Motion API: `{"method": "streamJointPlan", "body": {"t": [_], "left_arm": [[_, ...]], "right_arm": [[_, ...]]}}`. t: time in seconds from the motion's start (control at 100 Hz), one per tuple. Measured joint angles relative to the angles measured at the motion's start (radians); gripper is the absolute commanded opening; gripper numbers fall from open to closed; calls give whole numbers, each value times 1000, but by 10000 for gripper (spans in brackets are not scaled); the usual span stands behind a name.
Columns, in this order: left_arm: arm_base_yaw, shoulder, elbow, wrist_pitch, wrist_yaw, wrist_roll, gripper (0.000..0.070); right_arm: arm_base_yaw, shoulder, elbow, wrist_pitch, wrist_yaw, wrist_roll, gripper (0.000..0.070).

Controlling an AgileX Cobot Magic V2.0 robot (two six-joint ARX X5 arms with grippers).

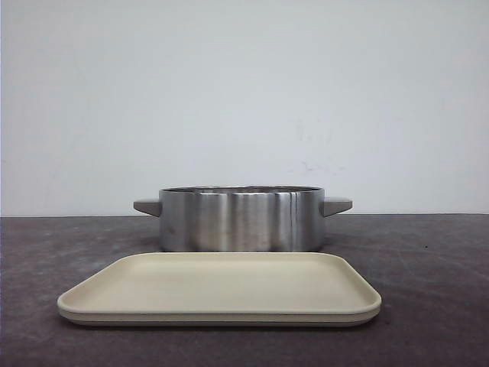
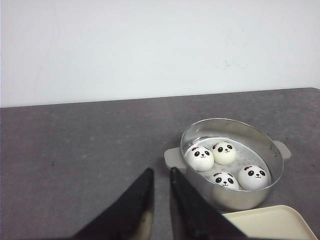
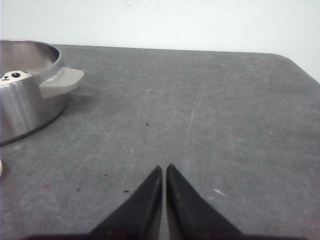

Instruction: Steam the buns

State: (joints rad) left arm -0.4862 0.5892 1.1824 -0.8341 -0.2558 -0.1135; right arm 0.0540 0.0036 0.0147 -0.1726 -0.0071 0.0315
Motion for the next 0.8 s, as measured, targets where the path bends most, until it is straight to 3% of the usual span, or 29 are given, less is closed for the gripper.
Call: {"method": "streamJointPlan", "body": {"t": [0.8], "left_arm": [[0, 0, 0, 0, 0, 0, 26]], "right_arm": [[0, 0, 0, 4, -23, 2, 7]]}}
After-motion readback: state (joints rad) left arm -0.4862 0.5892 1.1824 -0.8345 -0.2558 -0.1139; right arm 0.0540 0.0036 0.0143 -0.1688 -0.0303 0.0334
